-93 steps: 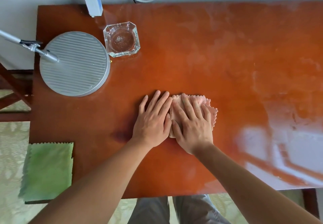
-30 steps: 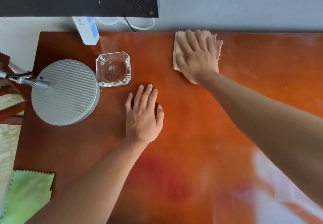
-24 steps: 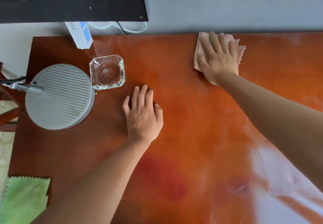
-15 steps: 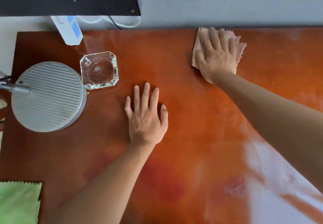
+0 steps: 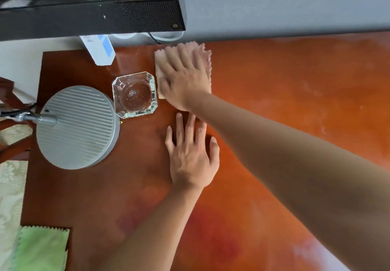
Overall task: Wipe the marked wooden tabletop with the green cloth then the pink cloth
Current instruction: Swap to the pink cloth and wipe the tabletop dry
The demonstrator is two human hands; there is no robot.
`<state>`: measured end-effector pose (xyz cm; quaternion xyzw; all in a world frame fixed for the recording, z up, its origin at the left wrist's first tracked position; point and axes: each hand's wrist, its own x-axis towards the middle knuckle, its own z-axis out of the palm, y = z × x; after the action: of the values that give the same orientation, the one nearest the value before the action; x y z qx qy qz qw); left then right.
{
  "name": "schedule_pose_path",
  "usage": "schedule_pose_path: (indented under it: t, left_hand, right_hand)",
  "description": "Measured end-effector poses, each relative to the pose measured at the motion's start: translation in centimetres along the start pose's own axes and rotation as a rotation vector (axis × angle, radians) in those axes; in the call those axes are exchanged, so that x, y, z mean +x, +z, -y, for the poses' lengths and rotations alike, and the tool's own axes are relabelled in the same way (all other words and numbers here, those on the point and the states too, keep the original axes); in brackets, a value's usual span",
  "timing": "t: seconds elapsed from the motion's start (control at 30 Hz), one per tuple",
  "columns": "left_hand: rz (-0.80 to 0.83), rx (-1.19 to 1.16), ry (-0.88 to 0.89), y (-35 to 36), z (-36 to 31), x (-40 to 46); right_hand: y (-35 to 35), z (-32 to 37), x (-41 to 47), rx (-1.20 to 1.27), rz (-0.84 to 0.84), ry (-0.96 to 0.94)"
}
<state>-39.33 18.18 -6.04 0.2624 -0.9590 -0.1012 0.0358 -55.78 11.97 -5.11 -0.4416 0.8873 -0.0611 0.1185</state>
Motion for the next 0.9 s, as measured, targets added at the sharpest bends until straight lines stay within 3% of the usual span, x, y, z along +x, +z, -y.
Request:
schedule_pose_path:
  t: [0.13,0.33,0.7,0.9]
  left_hand:
    - [0.018,0.007,0.014,0.0,0.0,-0.1]
    - [-0.03,-0.017,-0.004,0.2,-0.3,-0.2]
    - [-0.004,-0.004,0.005,0.4,-0.3,-0.3]
    - [0.014,0.002,0.003,0.1,-0.1,-0.3]
  right_hand:
    - [0.1,1.6,0.8,-0.015,0.015,-0.056]
    - [-0.6,-1.4,-0.9,-0.066,0.012,-0.07]
    - [-1.2,-10.2,-10.0,-0.065,-0.037,0.146]
    - [0.6,-9.1,-17.6,0.0,-0.028,0.272]
